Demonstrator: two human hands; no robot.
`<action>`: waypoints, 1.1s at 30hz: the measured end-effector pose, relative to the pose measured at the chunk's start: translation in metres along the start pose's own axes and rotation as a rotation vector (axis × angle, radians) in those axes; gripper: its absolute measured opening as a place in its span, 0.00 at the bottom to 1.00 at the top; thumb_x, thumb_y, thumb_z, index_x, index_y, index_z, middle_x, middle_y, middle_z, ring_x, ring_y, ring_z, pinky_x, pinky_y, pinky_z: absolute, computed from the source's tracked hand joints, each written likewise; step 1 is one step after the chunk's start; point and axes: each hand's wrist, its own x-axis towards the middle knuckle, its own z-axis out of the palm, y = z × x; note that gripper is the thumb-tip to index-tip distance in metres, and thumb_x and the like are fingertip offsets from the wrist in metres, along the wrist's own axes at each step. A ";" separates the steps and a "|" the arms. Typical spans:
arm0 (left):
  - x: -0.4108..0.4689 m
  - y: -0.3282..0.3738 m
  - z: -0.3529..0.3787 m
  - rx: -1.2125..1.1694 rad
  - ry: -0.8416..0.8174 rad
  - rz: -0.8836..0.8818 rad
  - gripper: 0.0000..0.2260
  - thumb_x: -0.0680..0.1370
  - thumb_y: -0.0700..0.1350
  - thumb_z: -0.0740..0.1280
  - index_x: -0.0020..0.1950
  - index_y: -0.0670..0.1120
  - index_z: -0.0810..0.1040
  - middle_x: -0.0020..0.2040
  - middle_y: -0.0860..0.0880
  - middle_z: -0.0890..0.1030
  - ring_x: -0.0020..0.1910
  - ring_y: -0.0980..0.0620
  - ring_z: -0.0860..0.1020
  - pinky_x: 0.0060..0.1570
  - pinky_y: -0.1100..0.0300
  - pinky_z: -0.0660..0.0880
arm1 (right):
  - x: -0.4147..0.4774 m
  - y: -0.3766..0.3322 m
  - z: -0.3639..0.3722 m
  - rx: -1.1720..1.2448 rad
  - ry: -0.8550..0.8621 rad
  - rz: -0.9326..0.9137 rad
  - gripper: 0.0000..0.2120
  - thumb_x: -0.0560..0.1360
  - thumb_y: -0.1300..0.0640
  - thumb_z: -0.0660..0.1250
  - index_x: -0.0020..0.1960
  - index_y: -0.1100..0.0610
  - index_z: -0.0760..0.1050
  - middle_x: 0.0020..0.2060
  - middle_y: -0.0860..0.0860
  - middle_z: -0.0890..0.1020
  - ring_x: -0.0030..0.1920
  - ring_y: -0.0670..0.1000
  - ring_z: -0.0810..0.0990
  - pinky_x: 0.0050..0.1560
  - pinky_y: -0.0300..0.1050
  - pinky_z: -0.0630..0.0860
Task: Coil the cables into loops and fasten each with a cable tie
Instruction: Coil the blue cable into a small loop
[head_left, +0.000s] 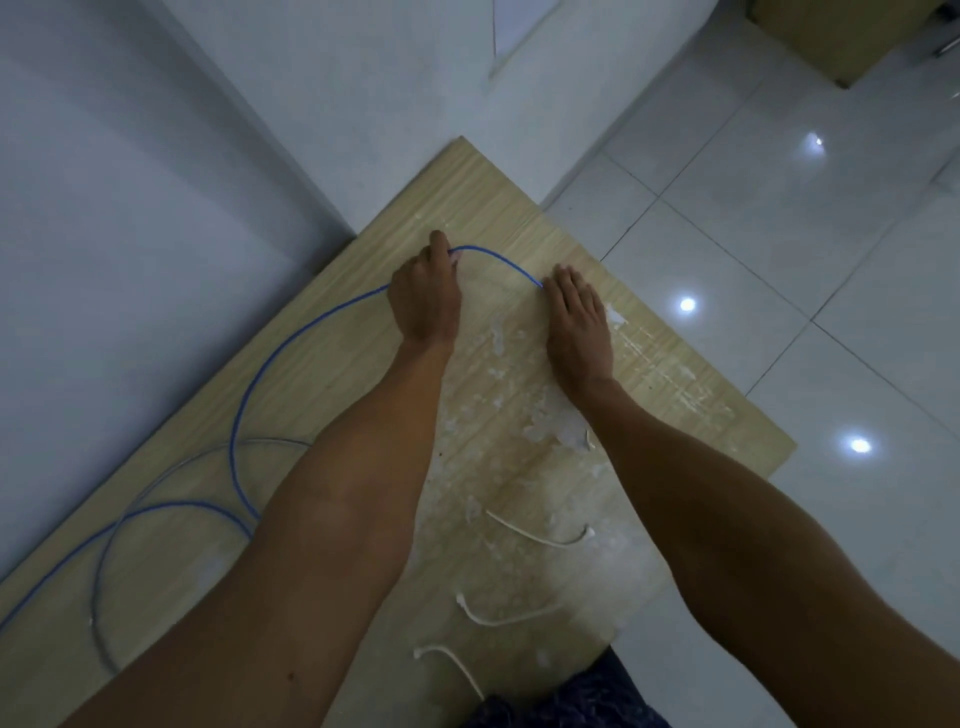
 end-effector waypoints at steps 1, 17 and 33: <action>0.000 -0.004 -0.007 0.018 -0.021 -0.018 0.11 0.80 0.52 0.66 0.48 0.45 0.79 0.33 0.47 0.83 0.28 0.44 0.81 0.24 0.59 0.70 | -0.002 0.000 -0.006 -0.021 -0.025 -0.007 0.21 0.81 0.66 0.56 0.73 0.67 0.70 0.73 0.63 0.72 0.75 0.64 0.69 0.73 0.59 0.67; -0.021 -0.089 -0.198 -0.336 -0.185 -0.275 0.07 0.83 0.49 0.60 0.53 0.52 0.77 0.48 0.40 0.83 0.49 0.36 0.80 0.47 0.46 0.76 | 0.014 -0.123 -0.161 0.776 -0.306 0.319 0.06 0.76 0.59 0.75 0.43 0.61 0.83 0.39 0.59 0.86 0.37 0.57 0.86 0.45 0.49 0.86; -0.164 -0.205 -0.379 -1.053 0.051 -0.572 0.08 0.82 0.42 0.66 0.52 0.41 0.84 0.42 0.44 0.87 0.38 0.49 0.86 0.38 0.61 0.77 | -0.072 -0.354 -0.237 1.285 -0.237 -0.024 0.07 0.77 0.65 0.72 0.51 0.70 0.80 0.41 0.66 0.85 0.41 0.60 0.87 0.46 0.46 0.85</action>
